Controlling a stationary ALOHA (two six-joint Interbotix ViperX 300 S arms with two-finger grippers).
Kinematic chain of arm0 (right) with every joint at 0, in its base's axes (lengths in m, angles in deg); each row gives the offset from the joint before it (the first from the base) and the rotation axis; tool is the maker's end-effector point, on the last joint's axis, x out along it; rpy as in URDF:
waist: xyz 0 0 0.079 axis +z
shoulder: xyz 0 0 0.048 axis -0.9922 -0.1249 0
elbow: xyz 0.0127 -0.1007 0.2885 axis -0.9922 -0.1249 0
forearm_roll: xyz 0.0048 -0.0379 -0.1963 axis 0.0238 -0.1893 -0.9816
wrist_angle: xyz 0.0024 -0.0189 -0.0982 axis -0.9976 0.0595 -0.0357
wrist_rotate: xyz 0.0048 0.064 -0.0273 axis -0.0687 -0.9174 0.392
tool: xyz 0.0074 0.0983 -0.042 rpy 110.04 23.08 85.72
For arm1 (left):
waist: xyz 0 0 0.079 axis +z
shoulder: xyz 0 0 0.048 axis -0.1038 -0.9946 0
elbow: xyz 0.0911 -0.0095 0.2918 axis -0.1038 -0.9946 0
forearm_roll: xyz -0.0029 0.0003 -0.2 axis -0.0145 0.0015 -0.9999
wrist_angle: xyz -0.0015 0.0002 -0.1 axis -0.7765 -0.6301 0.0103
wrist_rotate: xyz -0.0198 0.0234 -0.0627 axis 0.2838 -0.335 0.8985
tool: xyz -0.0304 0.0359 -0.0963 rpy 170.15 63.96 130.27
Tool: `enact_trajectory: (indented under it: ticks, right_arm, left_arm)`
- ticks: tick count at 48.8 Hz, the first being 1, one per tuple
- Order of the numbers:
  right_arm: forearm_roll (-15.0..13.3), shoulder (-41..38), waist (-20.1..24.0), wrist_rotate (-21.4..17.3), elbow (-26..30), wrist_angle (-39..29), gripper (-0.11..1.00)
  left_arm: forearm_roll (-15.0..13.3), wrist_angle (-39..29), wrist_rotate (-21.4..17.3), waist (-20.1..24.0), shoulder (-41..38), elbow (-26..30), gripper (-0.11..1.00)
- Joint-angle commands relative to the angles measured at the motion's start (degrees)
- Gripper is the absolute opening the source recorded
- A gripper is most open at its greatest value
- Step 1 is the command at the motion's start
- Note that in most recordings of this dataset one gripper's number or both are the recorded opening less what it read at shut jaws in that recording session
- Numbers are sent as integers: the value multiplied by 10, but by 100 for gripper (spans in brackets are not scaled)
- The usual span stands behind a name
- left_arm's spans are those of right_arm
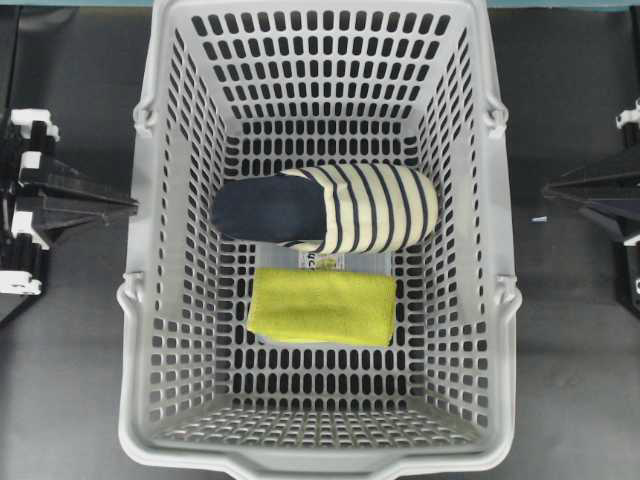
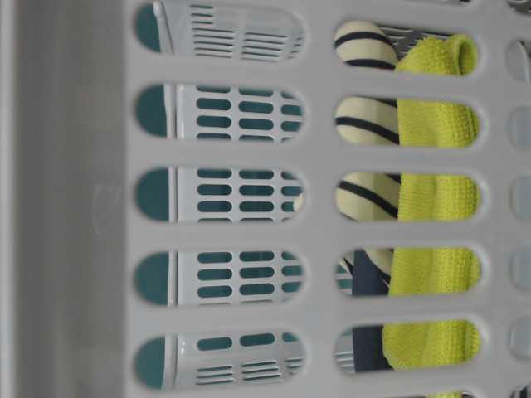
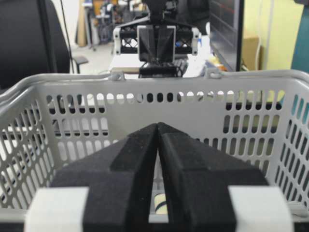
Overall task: Pick up the yellow cloth from the shopping basket with the left arm.
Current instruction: 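Move the left gripper over the basket toward the yellow cloth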
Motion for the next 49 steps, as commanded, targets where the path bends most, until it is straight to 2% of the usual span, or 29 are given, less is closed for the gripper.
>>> enact_trajectory:
  ticks: [1, 6, 17, 26, 28, 31, 39, 41, 44, 47, 49]
  right_arm:
    - [3, -11, -4, -4, 15, 0, 0]
    - [11, -14, -5, -8, 31, -34, 0]
    - [11, -24, -7, -20, 52, -98, 0]
    - [11, -24, -7, -19, 57, -119, 2]
    - [10, -24, -4, -20, 57, -130, 6]
    - [11, -24, 1, -21, 57, -147, 19]
    - [11, -24, 6, -22, 57, -161, 67]
    - [10, -24, 6, -22, 57, -161, 76]
    - [10, -24, 6, -21, 57, -159, 81]
    - [11, -23, 4, -21, 57, -158, 78]
    - [10, -24, 3, -21, 57, -157, 77]
  left_arm:
    - [23, -21, 10, 3, -1, 33, 6]
    - [24, -92, 20, 3, -11, 79, 0]
    - [24, -270, 22, -3, -74, 214, 0]
    - [23, -359, 17, -18, -149, 298, 0]
    - [24, -374, 16, -22, -163, 314, 0]
    - [24, -393, 17, -25, -188, 336, 0]
    - [24, -406, 18, -29, -238, 376, 1]
    - [24, -415, 21, -28, -252, 384, 1]
    - [24, -438, 22, -29, -276, 402, 1]
    - [24, -469, 23, -29, -303, 424, 6]
    - [24, -495, 23, -29, -323, 440, 13]
